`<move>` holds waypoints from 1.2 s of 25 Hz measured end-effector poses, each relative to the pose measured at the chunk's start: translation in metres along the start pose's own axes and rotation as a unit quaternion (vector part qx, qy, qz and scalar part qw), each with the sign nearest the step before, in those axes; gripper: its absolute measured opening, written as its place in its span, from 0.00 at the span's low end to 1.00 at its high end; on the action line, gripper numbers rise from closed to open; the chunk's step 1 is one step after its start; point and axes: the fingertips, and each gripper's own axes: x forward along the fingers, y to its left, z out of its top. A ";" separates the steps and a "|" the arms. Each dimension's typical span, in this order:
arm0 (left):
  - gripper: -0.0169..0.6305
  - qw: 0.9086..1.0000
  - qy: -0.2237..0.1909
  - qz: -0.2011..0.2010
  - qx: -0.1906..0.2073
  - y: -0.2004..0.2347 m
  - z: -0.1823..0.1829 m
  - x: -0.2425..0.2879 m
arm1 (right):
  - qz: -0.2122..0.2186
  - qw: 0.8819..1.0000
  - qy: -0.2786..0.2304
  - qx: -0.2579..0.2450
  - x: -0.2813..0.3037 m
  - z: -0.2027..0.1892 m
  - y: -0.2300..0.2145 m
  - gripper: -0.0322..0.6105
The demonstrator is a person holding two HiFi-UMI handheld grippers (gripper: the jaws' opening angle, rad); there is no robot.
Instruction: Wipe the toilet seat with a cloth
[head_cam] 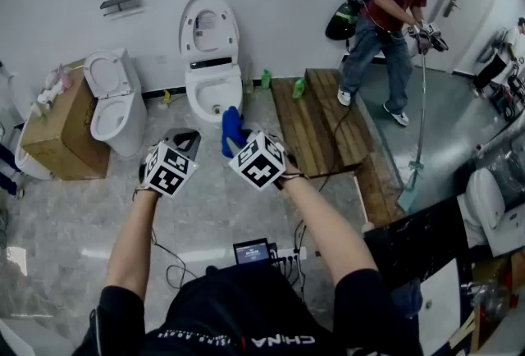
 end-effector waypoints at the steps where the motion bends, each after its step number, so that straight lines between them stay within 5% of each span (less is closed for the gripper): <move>1: 0.05 1.000 0.002 0.000 0.001 -0.002 0.000 0.000 | 0.000 1.000 -0.001 -0.001 0.000 -0.001 0.000 0.13; 30: 0.05 1.000 0.012 -0.018 0.003 -0.014 -0.004 0.016 | 0.006 1.000 -0.003 0.013 -0.002 -0.021 -0.012 0.13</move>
